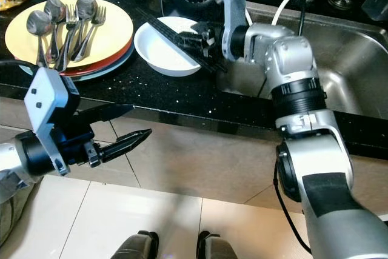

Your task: Kitchen organization

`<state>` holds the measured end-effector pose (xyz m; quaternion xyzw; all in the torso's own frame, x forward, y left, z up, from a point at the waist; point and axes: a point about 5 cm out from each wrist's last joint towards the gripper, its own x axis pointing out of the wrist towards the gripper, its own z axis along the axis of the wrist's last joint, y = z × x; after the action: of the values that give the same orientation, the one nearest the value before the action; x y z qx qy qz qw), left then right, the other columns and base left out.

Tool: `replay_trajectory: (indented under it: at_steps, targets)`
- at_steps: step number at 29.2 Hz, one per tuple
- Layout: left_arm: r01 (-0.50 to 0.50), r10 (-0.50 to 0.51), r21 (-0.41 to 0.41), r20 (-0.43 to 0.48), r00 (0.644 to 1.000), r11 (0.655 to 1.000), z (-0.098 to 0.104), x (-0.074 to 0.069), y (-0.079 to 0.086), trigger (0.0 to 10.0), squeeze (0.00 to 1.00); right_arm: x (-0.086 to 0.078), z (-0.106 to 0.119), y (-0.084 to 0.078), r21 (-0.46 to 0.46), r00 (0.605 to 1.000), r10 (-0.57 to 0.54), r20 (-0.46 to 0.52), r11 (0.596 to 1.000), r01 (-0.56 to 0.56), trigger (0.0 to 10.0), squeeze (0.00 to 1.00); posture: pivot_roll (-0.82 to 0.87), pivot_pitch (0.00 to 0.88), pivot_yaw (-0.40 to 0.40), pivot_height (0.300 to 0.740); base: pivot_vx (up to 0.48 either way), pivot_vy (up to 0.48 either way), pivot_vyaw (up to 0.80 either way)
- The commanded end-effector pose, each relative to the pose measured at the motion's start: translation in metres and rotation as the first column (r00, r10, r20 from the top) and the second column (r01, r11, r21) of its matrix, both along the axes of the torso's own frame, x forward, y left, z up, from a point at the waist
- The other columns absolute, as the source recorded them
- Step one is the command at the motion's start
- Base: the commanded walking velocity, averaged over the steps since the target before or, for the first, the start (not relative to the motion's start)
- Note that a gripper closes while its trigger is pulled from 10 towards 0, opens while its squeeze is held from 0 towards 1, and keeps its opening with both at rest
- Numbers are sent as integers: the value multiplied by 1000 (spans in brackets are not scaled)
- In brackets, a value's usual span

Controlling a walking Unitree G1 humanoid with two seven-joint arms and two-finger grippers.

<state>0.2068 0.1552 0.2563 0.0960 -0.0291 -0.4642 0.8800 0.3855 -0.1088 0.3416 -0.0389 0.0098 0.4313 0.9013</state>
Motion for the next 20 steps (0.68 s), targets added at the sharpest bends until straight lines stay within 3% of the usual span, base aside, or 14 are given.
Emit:
replay_trajectory:
  at_steps: [1, 4, 20]
  targets:
    - [32, -32, -12, 4, 999, 999, -1, -3, -6, 10000, 0, 6, -6, -6, -65, 997, -79, 15, 995, 80, 10000, 0, 136, 193, -114, 740, 0, 0, 0]
    - [35, -35, -12, 4, 999, 999, -1, -3, -7, 10000, 0, 8, -9, -7, -122, 994, -109, 33, 986, 112, 10000, 0, 136, 189, -115, 740, 0, 0, 0]
    - [39, -38, -14, 7, 999, 999, -1, -3, -7, 10000, 0, 10, -7, -8, -181, 990, -124, 69, 974, 134, 10000, 0, 136, 181, -118, 740, 0, 0, 0]
